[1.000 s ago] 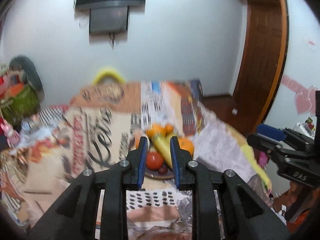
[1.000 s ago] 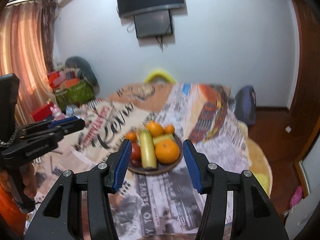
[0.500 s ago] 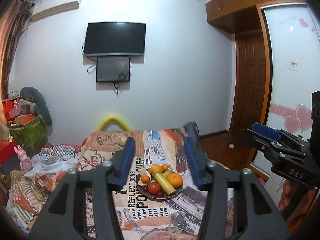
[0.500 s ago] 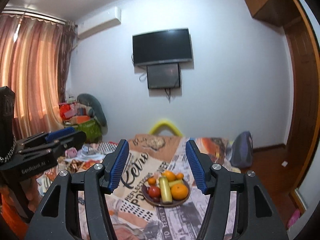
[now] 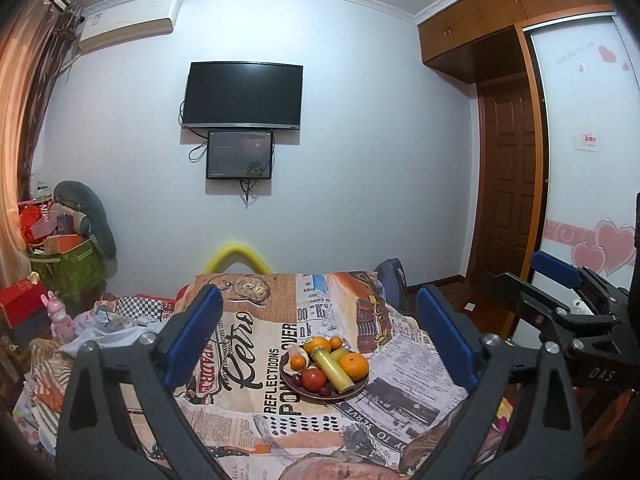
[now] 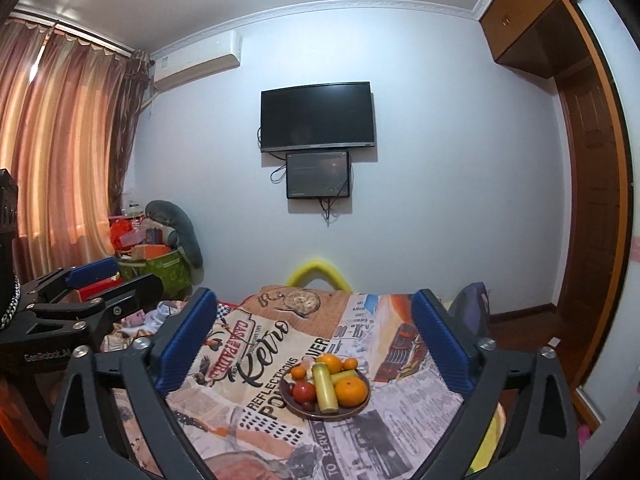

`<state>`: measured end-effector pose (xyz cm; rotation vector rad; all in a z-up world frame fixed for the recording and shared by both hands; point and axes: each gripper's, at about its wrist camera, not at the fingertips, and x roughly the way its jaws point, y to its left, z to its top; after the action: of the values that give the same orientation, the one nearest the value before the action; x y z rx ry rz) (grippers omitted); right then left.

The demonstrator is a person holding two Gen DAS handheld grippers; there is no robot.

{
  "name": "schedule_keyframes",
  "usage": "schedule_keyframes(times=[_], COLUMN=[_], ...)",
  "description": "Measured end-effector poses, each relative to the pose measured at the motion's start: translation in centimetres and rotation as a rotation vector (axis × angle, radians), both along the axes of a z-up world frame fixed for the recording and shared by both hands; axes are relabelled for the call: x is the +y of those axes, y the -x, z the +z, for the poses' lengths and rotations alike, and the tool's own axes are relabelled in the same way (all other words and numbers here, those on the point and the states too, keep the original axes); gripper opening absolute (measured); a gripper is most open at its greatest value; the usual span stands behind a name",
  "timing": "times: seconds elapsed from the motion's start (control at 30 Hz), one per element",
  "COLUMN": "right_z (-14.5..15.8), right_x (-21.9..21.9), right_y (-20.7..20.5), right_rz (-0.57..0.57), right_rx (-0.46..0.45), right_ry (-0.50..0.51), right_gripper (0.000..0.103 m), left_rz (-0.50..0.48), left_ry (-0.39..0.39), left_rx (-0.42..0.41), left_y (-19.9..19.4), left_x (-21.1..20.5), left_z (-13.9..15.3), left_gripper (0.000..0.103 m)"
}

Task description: Organize fruits

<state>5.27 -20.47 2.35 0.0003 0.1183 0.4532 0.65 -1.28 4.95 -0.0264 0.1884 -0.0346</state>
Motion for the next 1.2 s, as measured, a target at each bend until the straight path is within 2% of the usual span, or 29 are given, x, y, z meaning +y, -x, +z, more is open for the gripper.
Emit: schedule_keyframes(times=[1.2], right_z=[-0.08], right_x=[-0.6], right_y=[0.88], right_rz=[-0.029], right_rx=[0.007], right_ry=[-0.014], right_gripper=[0.103], left_rz=[0.0], left_ry=[-0.009], left_rx=[0.002], left_y=[0.27], left_x=[0.05], left_z=[-0.64], left_gripper=[0.103])
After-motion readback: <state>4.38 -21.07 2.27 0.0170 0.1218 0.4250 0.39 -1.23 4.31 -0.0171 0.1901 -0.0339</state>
